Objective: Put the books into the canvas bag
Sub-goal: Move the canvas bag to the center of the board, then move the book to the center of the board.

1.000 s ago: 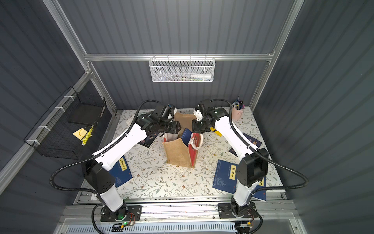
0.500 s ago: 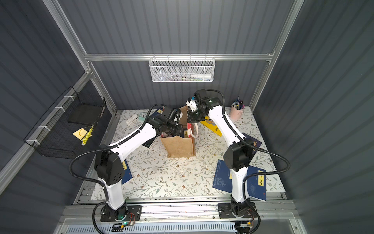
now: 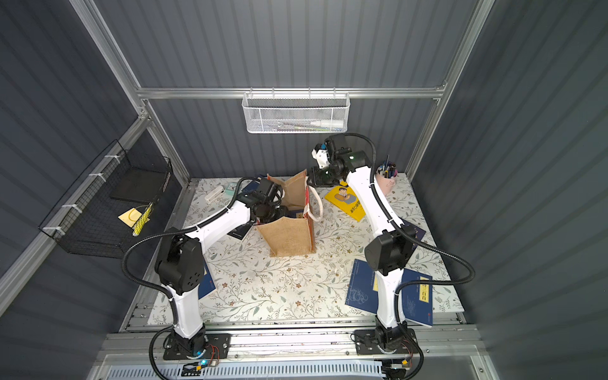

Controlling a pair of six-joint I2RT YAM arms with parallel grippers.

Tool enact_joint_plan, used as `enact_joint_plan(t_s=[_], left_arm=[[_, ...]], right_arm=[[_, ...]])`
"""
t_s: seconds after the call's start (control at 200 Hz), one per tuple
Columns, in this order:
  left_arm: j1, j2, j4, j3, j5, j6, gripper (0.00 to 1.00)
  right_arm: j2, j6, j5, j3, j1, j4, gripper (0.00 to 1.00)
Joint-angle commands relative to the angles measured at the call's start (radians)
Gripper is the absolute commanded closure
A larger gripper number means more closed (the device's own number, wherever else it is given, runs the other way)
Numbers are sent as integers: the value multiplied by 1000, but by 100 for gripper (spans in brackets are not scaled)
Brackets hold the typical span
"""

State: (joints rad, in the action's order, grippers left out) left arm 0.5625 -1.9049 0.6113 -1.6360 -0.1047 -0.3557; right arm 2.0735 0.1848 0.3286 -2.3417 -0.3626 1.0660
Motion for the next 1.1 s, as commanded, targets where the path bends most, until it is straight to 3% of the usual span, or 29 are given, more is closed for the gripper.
enact_joint_plan(t_s=[0.0,0.21,0.495,0.61,0.685,0.891,1.096], left_arm=[[4,125,45,-83,24,33,49],[4,302,108,-51,135,27,40],[4,599,226,231,356,-124,25],[4,660,328,332,417,-189,14],[1,681,391,387,473,-239,1],[-41,751,437,568,527,-373,0],[-174,801,409,743,500,-473,1]], right_arm=[[-57,38,-78,-2,-1,40,51],[-208,63,-180,97,-72,32,47],[-369,121,-272,274,-295,-16,44],[-385,147,-301,315,-381,-50,44],[-375,159,-308,330,-430,-76,44],[-285,181,-292,339,-539,-118,43],[-185,200,-232,357,-610,-183,43]])
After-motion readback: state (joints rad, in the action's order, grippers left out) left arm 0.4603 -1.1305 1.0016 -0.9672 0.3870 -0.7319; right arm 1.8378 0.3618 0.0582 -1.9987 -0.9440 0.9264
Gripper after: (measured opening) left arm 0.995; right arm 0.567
